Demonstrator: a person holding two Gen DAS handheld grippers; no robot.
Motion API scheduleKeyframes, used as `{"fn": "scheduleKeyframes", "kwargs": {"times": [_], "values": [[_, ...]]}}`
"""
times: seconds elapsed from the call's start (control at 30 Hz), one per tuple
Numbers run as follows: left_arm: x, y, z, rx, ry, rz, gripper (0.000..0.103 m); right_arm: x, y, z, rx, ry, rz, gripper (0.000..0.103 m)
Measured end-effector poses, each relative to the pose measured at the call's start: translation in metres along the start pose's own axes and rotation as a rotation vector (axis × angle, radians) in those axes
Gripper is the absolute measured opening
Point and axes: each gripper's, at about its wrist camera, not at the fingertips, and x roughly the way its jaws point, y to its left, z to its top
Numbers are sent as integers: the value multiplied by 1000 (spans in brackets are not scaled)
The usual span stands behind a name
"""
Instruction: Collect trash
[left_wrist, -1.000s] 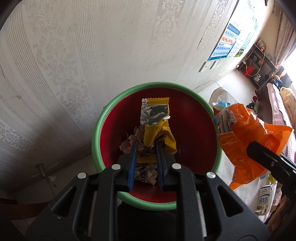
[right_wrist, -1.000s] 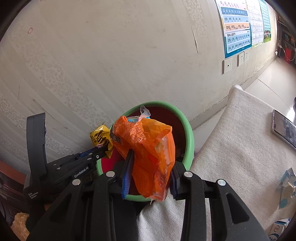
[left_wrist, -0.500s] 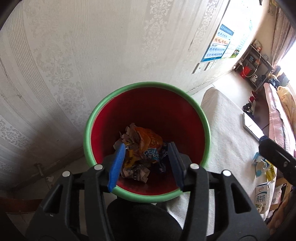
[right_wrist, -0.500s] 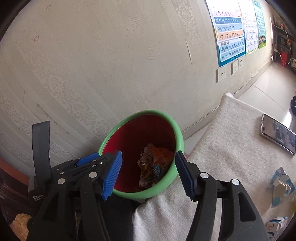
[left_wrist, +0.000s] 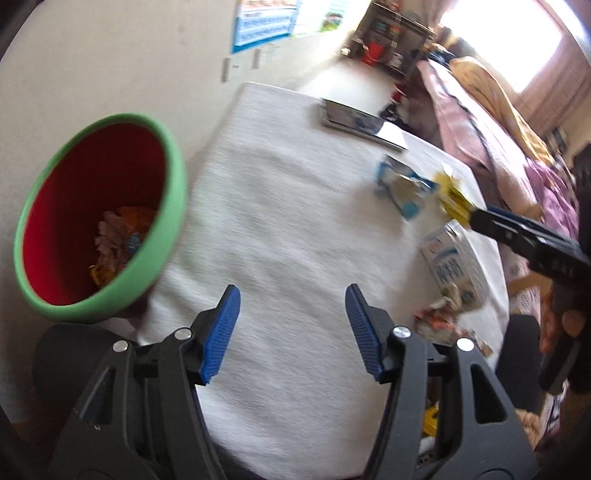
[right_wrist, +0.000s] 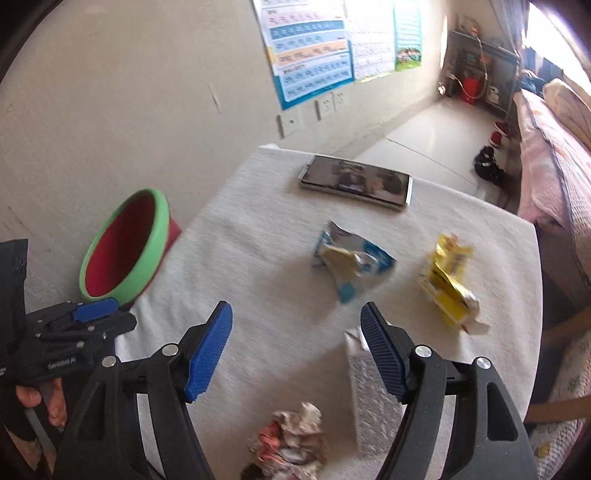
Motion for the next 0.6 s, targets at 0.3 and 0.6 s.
{"fn": "scheduleKeyframes", "kwargs": {"times": [0.3, 0.6], "values": [[31, -127, -91, 514, 306, -248, 64, -5, -37, -36, 122, 14, -14, 70], [49, -119, -99, 479, 332, -157, 27, -2, -33, -37, 128, 13, -11, 70]]}}
